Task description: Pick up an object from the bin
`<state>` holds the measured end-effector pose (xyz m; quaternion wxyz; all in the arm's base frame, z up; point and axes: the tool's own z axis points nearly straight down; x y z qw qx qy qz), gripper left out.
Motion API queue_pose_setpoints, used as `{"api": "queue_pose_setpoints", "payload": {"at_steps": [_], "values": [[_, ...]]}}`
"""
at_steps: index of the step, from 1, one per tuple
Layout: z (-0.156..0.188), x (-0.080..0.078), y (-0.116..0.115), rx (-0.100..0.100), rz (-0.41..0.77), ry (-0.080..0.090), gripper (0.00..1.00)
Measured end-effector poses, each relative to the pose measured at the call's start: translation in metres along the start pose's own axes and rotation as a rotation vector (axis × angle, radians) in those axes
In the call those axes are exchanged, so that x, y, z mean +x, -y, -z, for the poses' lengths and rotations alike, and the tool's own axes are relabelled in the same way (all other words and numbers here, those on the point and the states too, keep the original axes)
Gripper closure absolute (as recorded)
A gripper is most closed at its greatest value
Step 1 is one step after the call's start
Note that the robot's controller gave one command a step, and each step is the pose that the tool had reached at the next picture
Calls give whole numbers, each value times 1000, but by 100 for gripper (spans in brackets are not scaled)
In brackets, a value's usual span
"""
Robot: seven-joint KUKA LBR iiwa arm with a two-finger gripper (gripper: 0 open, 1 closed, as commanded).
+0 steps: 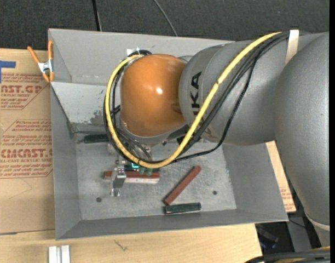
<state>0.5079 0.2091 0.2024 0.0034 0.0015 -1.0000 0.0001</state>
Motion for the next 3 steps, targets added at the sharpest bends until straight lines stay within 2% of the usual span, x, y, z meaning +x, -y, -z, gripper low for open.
{"api": "queue_pose_setpoints", "payload": {"at_steps": [1,2,3], "values": [[4,-2,1,-2,-2,7,0],[-35,-18,9,-6,5,16,0],[-127,1,27,-8,30,23,100]]}}
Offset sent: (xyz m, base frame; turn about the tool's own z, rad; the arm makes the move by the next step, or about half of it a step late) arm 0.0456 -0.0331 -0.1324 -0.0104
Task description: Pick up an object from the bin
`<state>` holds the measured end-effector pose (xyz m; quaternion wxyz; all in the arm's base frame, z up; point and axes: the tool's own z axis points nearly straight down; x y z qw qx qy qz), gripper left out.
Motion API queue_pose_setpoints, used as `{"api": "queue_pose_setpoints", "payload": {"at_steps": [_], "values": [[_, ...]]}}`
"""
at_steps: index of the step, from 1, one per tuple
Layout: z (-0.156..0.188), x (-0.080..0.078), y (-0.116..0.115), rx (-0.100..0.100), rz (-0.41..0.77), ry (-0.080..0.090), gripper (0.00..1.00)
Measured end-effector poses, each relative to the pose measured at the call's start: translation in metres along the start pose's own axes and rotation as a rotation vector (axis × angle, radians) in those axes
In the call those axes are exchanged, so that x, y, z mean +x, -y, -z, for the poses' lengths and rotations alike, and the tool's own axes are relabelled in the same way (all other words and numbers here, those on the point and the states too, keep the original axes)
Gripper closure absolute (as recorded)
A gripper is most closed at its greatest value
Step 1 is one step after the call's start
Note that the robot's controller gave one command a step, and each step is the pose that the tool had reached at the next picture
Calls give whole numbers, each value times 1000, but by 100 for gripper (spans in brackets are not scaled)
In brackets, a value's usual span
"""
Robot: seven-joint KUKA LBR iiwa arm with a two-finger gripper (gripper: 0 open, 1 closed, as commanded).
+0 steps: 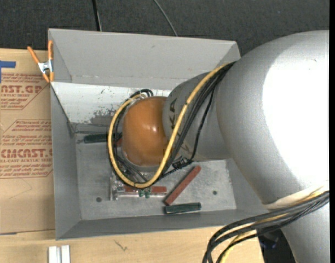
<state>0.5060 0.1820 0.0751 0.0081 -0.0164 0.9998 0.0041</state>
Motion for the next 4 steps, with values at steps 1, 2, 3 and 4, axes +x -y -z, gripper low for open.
{"api": "queue_pose_setpoints", "payload": {"at_steps": [1,2,3,4], "values": [[0,0,0,0,0,0,100],[28,4,-3,9,21,-22,100],[58,-20,-3,7,33,-15,100],[64,-25,-1,6,35,-12,100]]}}
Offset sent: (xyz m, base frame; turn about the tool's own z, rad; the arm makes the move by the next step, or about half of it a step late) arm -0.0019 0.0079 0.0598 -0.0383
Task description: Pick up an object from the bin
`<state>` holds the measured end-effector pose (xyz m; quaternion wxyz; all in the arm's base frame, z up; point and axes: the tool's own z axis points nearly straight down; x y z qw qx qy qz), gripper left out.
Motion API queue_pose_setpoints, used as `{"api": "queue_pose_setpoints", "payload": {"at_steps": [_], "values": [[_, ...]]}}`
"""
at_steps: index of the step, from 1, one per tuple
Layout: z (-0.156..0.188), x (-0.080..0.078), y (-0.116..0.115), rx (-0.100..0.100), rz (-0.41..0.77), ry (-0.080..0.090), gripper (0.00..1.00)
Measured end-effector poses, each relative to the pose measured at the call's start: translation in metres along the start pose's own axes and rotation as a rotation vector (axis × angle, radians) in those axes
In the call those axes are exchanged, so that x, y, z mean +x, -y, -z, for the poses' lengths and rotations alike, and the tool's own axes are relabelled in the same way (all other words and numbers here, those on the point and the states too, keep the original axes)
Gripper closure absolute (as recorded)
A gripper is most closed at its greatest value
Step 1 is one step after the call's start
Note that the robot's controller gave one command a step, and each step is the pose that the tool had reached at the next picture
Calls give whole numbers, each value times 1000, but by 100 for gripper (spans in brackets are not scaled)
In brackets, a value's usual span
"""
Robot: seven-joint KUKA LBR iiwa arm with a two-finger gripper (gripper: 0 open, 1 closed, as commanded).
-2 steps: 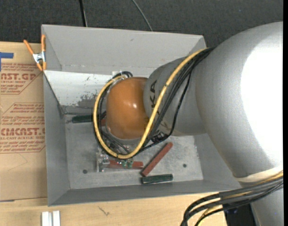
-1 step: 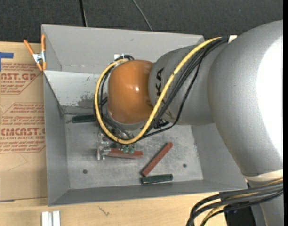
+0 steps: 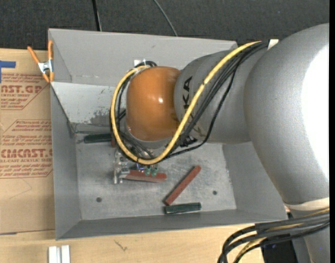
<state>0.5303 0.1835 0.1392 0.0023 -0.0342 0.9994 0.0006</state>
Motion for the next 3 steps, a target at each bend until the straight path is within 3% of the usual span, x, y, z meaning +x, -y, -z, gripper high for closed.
{"api": "queue_pose_setpoints", "payload": {"at_steps": [1,2,3], "values": [[45,19,1,3,21,-12,100],[99,-13,10,0,-4,-3,100],[124,-2,5,1,37,-3,100]]}}
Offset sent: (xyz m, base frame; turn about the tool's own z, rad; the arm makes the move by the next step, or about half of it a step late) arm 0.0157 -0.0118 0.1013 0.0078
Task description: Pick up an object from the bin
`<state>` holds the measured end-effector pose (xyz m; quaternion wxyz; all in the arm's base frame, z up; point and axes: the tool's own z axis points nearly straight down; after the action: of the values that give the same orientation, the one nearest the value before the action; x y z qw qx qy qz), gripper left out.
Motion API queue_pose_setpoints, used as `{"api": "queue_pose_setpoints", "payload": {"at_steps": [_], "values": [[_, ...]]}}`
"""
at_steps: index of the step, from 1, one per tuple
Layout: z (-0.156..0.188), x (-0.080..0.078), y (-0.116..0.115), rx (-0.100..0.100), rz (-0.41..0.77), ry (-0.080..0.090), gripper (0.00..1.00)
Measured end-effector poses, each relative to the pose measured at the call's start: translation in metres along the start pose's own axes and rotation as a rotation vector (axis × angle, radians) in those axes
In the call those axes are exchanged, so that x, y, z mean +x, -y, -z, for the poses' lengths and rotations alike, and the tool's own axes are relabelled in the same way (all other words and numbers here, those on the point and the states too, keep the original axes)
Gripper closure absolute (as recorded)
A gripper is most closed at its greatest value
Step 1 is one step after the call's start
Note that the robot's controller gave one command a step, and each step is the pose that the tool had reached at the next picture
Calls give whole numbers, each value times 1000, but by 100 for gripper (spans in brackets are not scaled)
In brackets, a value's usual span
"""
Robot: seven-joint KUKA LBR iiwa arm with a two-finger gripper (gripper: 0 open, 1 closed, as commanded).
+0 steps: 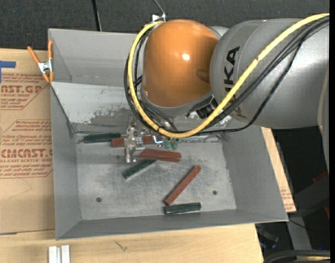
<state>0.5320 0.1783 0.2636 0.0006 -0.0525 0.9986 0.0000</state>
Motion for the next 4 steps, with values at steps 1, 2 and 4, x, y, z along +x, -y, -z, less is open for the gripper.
{"api": "queue_pose_setpoints", "payload": {"at_steps": [1,2,4], "values": [[-36,-9,-6,-4,2,11,100],[-90,-5,-13,-2,4,1,100],[0,8,-4,-1,16,1,100]]}}
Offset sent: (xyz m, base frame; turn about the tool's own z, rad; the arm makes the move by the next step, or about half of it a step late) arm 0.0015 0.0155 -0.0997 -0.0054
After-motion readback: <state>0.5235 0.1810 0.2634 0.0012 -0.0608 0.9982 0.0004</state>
